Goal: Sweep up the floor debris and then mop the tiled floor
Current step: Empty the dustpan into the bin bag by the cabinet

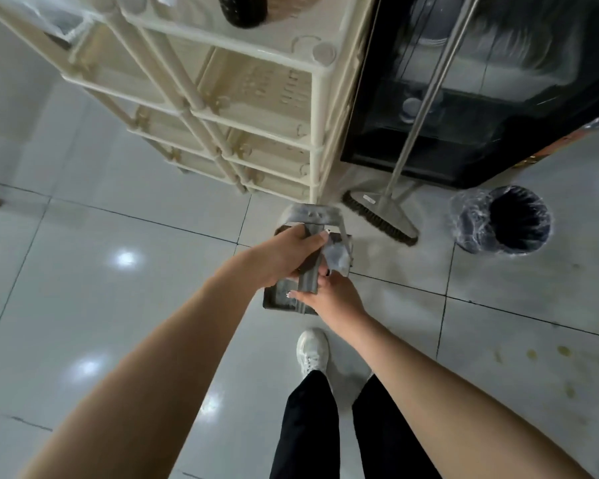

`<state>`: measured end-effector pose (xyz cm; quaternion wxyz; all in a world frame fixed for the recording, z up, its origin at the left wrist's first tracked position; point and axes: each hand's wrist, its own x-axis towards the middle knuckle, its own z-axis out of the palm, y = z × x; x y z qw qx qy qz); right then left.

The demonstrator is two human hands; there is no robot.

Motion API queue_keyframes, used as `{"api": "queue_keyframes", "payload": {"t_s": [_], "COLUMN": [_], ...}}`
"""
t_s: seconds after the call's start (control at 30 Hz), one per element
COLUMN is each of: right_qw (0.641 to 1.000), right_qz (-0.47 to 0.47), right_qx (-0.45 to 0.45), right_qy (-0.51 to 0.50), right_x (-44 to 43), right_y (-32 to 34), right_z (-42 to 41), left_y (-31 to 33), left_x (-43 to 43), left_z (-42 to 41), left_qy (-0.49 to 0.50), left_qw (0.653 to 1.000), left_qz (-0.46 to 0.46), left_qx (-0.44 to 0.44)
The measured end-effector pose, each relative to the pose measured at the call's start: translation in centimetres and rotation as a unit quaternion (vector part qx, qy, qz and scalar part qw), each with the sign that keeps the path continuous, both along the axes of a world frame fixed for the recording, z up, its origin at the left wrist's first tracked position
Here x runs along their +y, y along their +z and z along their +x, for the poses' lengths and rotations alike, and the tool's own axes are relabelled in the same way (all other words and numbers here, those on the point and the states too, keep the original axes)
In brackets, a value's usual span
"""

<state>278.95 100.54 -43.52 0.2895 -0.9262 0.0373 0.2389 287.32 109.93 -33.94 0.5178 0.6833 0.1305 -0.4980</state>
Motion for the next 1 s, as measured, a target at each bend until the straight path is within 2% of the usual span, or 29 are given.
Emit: {"api": "queue_keyframes", "payload": {"t_s": [0.13, 0.4, 0.57, 0.63, 0.7, 0.83, 1.0], "right_qw": [1.000, 0.967, 0.883, 0.849, 0.832, 0.844, 0.846], "right_qz": [0.012, 0.199, 0.327, 0.358, 0.370, 0.382, 0.356], "right_qx": [0.020, 0.082, 0.146, 0.174, 0.184, 0.204, 0.217], "right_qy": [-0.016, -0.138, -0.304, -0.348, -0.369, -0.317, -0.333], "right_x": [1.6, 3.3, 4.0, 3.8, 3.7, 4.1, 4.3], "right_y": [-0.5, -1.3, -2.5, -2.7, -3.1, -3.6, -4.8], "right_z": [0.9, 3.7, 4.4, 4.7, 5.3, 6.4, 7.2], "left_y": [-1.4, -3.9, -6.5, -7.7, -8.7, -9.7, -11.1], "left_x": [1.1, 3.2, 4.2, 4.8, 5.0, 4.5, 4.0], "left_z": [0.4, 2.6, 3.4, 3.7, 3.9, 4.5, 5.2], "left_qy": [0.035, 0.141, 0.164, 0.139, 0.132, 0.138, 0.150], "left_qw": [0.999, 0.989, 0.986, 0.990, 0.990, 0.989, 0.987], "left_qz": [-0.002, -0.017, 0.009, 0.023, 0.020, 0.001, 0.012], "left_qx": [0.004, 0.033, 0.029, 0.030, 0.034, 0.047, 0.056]}}
